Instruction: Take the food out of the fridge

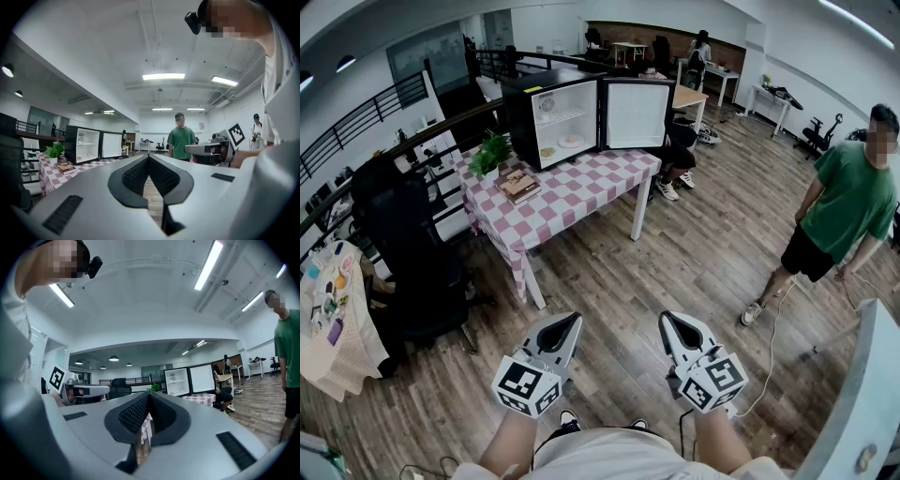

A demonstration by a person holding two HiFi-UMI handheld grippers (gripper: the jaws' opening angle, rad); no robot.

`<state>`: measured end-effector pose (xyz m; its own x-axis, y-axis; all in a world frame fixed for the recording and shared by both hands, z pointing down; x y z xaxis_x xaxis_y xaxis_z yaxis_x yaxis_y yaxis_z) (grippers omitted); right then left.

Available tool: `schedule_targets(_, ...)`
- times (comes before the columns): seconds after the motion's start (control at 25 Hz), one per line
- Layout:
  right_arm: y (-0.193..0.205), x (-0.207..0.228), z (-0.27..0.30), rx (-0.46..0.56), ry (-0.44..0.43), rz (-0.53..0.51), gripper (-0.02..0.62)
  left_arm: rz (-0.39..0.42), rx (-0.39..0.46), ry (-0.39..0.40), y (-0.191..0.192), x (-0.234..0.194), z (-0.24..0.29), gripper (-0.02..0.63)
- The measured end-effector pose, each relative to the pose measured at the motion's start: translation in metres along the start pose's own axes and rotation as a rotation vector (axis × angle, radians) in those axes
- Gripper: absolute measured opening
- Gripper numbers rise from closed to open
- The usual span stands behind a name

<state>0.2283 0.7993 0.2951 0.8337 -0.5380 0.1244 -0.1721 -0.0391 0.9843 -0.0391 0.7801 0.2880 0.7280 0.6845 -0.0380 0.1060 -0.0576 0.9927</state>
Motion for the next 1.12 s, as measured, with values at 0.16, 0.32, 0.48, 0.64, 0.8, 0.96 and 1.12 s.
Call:
schedule_targets(0.16,-0.001,-0.001,0.003,0.0,0.0,-0.004,0.02,-0.001,-0.003,0.0,-0.001,-0.002,0.0,0.003)
schedule_targets(0.32,-0.001,0.0,0.004,-0.002,0.006,-0.004,0.02,-0.003,-0.007,-0.002,-0.001,-0.003,0.002,0.003)
schedule_targets(0.48,0.001,0.0,0.002,-0.007,0.01,-0.004,0.02,-0.006,-0.009,0.001,0.0,-0.002,0.001,0.003)
schedule_targets(0.64,0.003,-0.004,0.001,0.008,-0.001,0.018,0.02,-0.02,-0.018,-0.001,0.003,-0.004,-0.002,0.003)
schedule_targets(0.8,0.01,-0.012,0.008,-0.004,-0.037,0.035,0.02,-0.031,-0.017,0.007,0.006,-0.012,-0.009,0.003)
schedule_targets(0.96,0.019,-0.032,0.027,-0.01,-0.094,0.065,0.02,-0.038,-0.013,-0.004,0.007,-0.033,-0.023,0.003)
schedule_targets(1.12,0.024,-0.054,0.057,0.003,-0.091,0.062,0.02,-0.02,-0.017,-0.012,0.004,-0.063,-0.039,0.003)
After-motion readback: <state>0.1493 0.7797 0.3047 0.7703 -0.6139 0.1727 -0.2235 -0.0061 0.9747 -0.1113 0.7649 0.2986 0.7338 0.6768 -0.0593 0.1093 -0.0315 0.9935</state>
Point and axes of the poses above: the fingertips, and each gripper's own axes: z forward along the fingers, x to its right, y out of its underside, the point moved 9 cm from there along -z, backward along the fingers, and after that the axes turned 9 degrees about x, right-handed, at the moved point
